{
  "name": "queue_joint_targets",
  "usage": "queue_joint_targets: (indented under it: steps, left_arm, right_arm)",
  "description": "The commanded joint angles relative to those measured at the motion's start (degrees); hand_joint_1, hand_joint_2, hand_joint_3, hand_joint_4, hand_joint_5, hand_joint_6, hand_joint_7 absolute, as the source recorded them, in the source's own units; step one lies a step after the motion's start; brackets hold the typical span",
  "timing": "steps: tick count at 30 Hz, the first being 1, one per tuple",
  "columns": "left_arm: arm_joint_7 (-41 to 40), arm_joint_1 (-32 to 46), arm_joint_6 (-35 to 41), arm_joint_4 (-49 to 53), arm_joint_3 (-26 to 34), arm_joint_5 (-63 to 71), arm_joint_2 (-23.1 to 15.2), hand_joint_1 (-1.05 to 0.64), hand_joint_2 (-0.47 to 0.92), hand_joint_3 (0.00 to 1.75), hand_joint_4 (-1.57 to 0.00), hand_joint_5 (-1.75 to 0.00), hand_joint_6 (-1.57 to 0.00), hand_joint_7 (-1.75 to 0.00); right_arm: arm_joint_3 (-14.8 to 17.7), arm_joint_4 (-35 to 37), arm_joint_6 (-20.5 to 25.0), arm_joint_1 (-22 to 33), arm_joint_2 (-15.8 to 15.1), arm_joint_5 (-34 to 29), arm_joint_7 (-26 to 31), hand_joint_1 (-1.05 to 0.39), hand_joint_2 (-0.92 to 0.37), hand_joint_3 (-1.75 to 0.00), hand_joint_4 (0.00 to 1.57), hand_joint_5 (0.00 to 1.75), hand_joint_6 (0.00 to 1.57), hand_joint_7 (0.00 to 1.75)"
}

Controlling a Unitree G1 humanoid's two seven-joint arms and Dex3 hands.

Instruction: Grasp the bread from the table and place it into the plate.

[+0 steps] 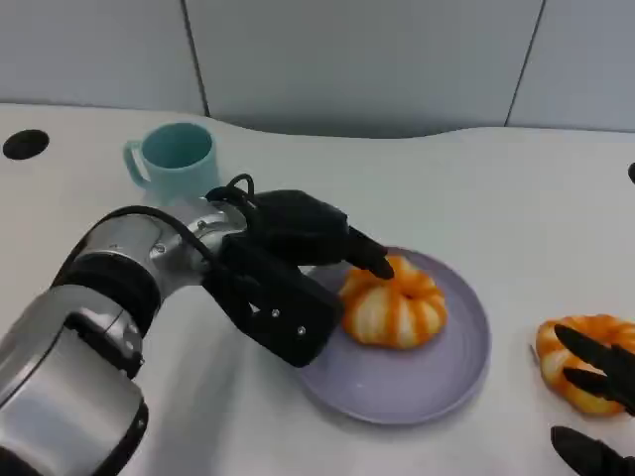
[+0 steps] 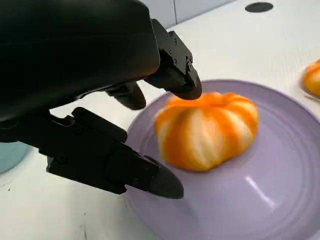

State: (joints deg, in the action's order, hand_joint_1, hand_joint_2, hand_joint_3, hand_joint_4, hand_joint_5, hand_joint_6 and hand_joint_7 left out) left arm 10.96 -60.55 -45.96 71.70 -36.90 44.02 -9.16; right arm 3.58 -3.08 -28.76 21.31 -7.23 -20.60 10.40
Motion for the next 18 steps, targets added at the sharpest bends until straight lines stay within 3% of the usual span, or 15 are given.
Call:
queue_joint_targets:
  steps: [1, 11, 18]
  left_arm:
    - [0.89, -1.67, -0.9, -0.09, 0.15, -0.66, -0.49, -0.78, 0.92, 0.08, 0.0, -0.29, -0.26, -0.01]
    - [1.87, -2.52, -1.86, -1.02, 0.81, -1.3, -1.65, -0.75, 0.92, 0.08, -0.05, -0.31, -0.3, -0.03]
    - [15.43, 1.01, -5.25, -2.05, 11.39, -16.68, -5.55, -0.66, 0.92, 0.04, -0.11, -0.34, -0.34, -0.03]
  right_arm:
    - [0.5, -0.45, 0.39, 0.16, -0.2, 1.16, 0.18, -0.34, -0.92, -0.31, 0.87, 0.12, 0.66, 0.01]
    - [0.61, -0.45, -0.04, 0.24, -0.68, 0.86, 0.13, -0.33, -0.92, -0.32, 0.85, 0.1, 0.64, 0.0]
    - [0.56, -0.83, 0.23, 0.9, -0.57, 1.36, -0.24, -0.34, -0.92, -0.32, 0.84, 0.1, 0.64, 0.0]
